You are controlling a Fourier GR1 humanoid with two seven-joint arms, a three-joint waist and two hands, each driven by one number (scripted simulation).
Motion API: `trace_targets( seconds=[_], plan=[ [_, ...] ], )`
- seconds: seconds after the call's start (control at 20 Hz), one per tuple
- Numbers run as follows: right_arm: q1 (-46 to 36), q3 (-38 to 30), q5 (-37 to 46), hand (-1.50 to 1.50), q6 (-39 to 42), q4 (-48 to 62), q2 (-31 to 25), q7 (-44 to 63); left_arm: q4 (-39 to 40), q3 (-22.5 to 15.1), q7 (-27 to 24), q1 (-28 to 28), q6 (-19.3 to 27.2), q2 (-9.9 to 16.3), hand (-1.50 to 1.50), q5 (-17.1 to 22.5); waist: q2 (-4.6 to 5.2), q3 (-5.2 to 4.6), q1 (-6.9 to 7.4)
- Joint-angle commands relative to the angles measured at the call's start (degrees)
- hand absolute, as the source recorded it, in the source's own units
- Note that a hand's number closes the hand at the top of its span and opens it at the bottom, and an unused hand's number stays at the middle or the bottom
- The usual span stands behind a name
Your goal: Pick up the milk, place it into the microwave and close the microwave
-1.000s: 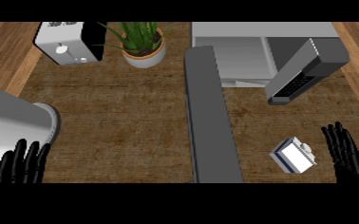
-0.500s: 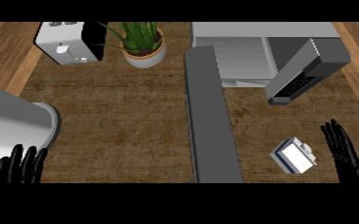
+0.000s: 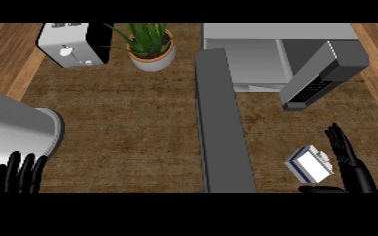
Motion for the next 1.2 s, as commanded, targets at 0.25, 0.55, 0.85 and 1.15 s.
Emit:
trace_targets(
  seconds=[0.25,0.55,0.85,1.15],
  plan=[
    [-5.18,1.89,2.13,-1.5,1.69,13.8,-2.29,-8.09,-1.96,2.09,1.19,1.8,-1.88,0.56,-1.5,3.62,-0.02,0.0,0.07],
    [-10.96,1.71,1.11,-1.5,6.22,24.24,-4.18,-10.47,1.73,-1.67,-3.26,1.27,-0.59,-0.9,-1.5,-1.46,0.1,0.09,0.6],
    [-12.61,1.22,-0.13,-1.5,7.52,26.7,-6.39,-12.62,3.33,0.89,-2.78,-0.14,-1.7,-0.19,-1.5,-0.2,0.11,0.09,0.42],
    [-12.86,1.58,-1.9,-1.5,7.9,27.31,-2.17,-14.5,3.22,0.81,-2.36,-0.78,-1.46,-0.85,-1.5,0.63,0.17,0.13,0.37]
  ],
)
